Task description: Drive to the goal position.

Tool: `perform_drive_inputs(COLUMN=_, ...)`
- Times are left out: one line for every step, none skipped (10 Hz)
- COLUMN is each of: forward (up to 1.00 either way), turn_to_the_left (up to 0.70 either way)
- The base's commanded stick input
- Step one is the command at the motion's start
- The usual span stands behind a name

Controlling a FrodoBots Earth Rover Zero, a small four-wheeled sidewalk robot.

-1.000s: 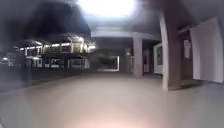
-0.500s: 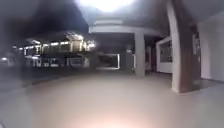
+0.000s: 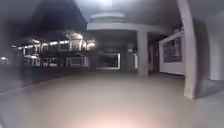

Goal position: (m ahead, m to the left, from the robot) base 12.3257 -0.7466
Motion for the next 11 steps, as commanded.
perform_drive_inputs(forward=1.0, turn_to_the_left=-0.04)
perform_drive_inputs(forward=1.0, turn_to_the_left=-0.04)
perform_drive_inputs(forward=1.0, turn_to_the_left=-0.04)
perform_drive_inputs(forward=1.0, turn_to_the_left=-0.04)
perform_drive_inputs(forward=1.0, turn_to_the_left=-0.04)
perform_drive_inputs(forward=1.0, turn_to_the_left=-0.04)
perform_drive_inputs(forward=1.0, turn_to_the_left=-0.04)
perform_drive_inputs(forward=1.0, turn_to_the_left=-0.04)
perform_drive_inputs(forward=1.0, turn_to_the_left=-0.04)
perform_drive_inputs(forward=1.0, turn_to_the_left=-0.04)
perform_drive_inputs(forward=1.0, turn_to_the_left=-0.04)
